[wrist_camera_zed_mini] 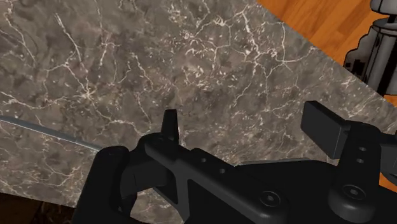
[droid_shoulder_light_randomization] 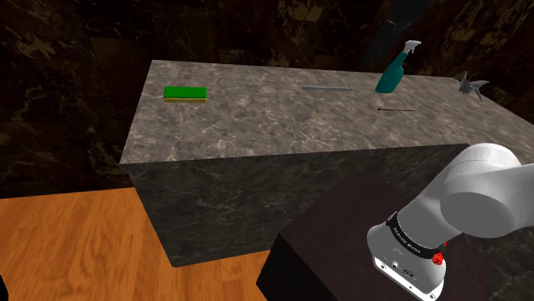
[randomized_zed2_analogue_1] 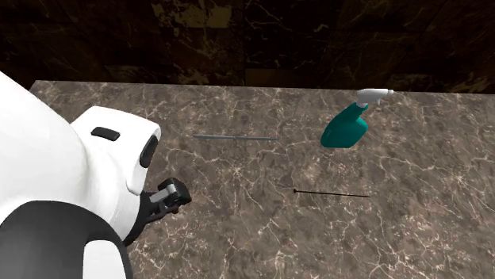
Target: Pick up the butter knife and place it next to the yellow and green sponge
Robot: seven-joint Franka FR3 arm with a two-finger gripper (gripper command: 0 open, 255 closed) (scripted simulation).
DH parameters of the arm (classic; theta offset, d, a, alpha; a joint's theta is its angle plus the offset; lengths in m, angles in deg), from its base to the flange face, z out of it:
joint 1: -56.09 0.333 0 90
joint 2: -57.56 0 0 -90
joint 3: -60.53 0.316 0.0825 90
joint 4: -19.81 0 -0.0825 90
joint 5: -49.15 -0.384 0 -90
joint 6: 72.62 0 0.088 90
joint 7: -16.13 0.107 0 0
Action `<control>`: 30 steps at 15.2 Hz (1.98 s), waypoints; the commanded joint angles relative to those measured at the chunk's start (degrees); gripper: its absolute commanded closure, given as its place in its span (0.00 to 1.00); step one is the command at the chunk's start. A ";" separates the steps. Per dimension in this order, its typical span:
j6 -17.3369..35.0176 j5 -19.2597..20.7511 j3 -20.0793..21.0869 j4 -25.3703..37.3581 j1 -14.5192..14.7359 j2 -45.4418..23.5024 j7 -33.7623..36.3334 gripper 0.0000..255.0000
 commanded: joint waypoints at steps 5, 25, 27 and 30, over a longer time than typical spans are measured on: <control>6.00 2.53 -10.87 1.72 3.01 -7.94 -18.76 0.00; 10.07 -30.00 -29.70 35.19 5.00 -64.05 -88.98 0.00; 8.58 -32.44 -27.33 40.71 1.72 -69.36 -93.35 0.00; 9.65 -33.09 -26.62 40.54 1.29 -70.45 -94.12 0.00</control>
